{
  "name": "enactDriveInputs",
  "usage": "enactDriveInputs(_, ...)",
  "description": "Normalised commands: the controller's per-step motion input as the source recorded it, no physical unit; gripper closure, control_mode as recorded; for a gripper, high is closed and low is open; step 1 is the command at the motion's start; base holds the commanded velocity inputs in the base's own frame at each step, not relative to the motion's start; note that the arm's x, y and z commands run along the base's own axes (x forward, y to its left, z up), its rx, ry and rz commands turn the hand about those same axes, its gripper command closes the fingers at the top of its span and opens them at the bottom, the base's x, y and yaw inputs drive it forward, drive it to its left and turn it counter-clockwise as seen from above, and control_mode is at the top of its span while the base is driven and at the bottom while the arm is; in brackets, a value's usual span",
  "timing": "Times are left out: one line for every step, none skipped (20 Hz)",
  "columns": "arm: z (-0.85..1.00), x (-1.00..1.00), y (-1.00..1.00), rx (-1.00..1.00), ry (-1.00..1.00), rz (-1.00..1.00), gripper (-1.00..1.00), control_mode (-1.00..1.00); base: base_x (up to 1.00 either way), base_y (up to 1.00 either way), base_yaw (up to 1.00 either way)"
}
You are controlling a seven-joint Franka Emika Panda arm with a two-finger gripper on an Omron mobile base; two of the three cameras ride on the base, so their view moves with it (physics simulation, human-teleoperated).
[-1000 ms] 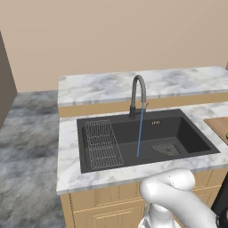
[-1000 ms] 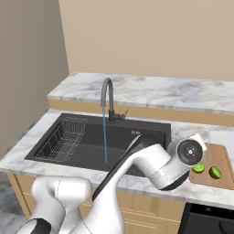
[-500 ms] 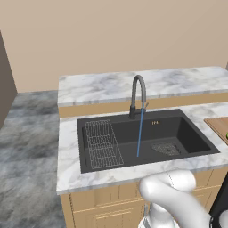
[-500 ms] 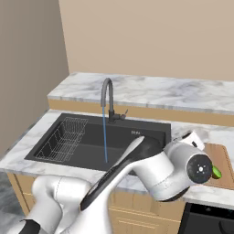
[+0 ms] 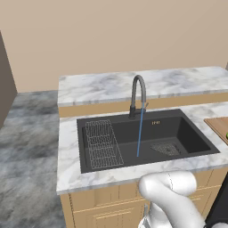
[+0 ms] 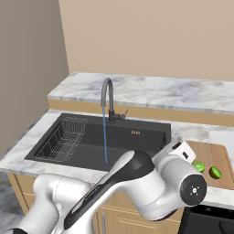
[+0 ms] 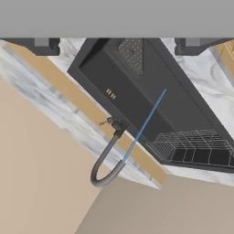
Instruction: Pick the kiwi, kiwi from the sink and place them on the cutting board to airdry. Then turn off the sink faucet.
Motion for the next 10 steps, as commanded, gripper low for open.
enactDriveInputs(0.0, 0.0, 0.55, 0.0, 0.0, 0.0, -1.0, -1.0, 0.0, 0.0, 0.0)
enactDriveInputs(0.04, 0.0, 0.58, 0.0, 0.0, 0.0, -1.0, -1.0, 0.0, 0.0, 0.0)
enactDriveInputs(0.14, 0.0, 0.56, 0.0, 0.01, -0.02, -1.0, -1.0, 0.0, 0.0, 0.0)
enactDriveInputs(0.21, 0.0, 0.52, 0.03, 0.07, -0.03, -1.0, -1.0, 0.0, 0.0, 0.0)
enactDriveInputs(0.22, 0.0, 0.4, 0.1, 0.16, -0.03, -1.0, -1.0, 0.0, 0.0, 0.0)
enactDriveInputs(0.2, 0.0, 0.33, 0.14, 0.19, -0.02, -1.0, -1.0, 0.0, 0.0, 0.0)
enactDriveInputs(0.14, 0.0, 0.24, 0.19, 0.24, 0.0, -1.0, -1.0, 0.0, 0.0, 0.0)
enactDriveInputs(0.16, 0.0, 0.09, 0.27, 0.32, 0.0, -1.0, -1.0, 0.0, 0.0, 0.0)
enactDriveInputs(0.15, 0.0, 0.0, 0.33, 0.37, 0.0, -1.0, -1.0, 0.0, 0.0, 0.0)
enactDriveInputs(0.12, 0.0, 0.0, 0.35, 0.39, 0.05, -1.0, -1.0, 0.0, 0.0, 0.0)
